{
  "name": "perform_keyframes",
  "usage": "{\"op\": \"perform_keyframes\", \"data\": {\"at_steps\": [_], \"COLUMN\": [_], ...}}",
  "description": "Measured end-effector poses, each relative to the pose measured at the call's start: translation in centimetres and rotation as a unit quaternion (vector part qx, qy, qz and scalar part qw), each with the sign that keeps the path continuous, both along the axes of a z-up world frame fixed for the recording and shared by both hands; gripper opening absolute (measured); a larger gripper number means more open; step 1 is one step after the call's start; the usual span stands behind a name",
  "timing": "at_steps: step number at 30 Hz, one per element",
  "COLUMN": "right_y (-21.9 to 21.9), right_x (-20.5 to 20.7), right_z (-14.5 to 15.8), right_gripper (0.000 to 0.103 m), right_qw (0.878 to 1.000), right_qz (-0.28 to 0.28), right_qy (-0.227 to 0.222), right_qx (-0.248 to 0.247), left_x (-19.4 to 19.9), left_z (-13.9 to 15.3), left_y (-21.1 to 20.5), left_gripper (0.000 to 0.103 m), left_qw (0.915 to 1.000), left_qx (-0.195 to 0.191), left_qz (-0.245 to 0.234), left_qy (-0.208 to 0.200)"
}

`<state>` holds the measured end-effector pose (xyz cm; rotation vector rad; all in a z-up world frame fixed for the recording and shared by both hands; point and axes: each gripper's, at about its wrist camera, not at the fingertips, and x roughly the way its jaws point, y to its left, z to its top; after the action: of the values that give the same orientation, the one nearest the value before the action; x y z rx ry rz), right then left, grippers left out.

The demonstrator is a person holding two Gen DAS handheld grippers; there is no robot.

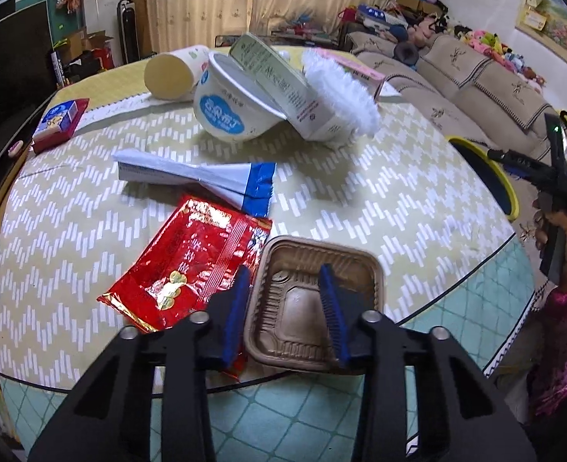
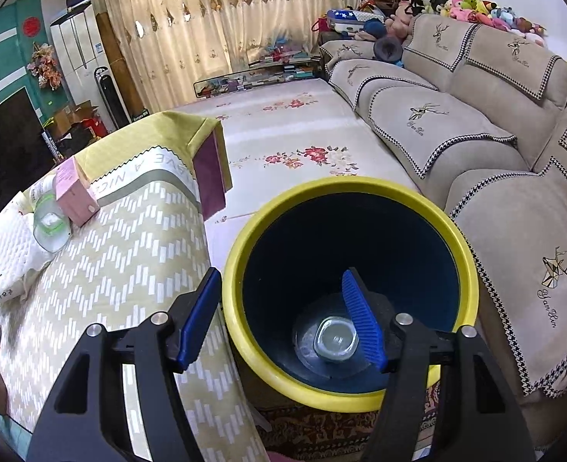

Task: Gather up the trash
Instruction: 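Grasp the brown plastic tray with the left gripper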

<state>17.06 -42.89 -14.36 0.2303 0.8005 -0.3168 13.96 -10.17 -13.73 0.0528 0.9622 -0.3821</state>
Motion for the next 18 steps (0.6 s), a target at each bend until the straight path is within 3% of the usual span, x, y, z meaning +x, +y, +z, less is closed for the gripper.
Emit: {"op": "perform_keyframes", "data": {"at_steps": [9,18], "right_y": [1.2,1.8], "right_x": [-0.6,-3.6], "right_z": [0.6,3.4], "right_gripper": [0.062,0.062], "right_qw": [1.000,0.999], "right_qz": [0.013,0.013], "right_qy": [-0.008,-0.041], "right_qx": [0.000,-0.010], "left_x": [-0.2,0.3], "left_z": [-0.2,1.4], "left_y": [-1.1,-4.0], "left_gripper": [0.006,0.005], "left_qw": [0.9998,0.9990], "left_qx": [0.016,0.004], "left_qz": [-0.011,-0.042], "left_qy": [0.002,-0.016]}}
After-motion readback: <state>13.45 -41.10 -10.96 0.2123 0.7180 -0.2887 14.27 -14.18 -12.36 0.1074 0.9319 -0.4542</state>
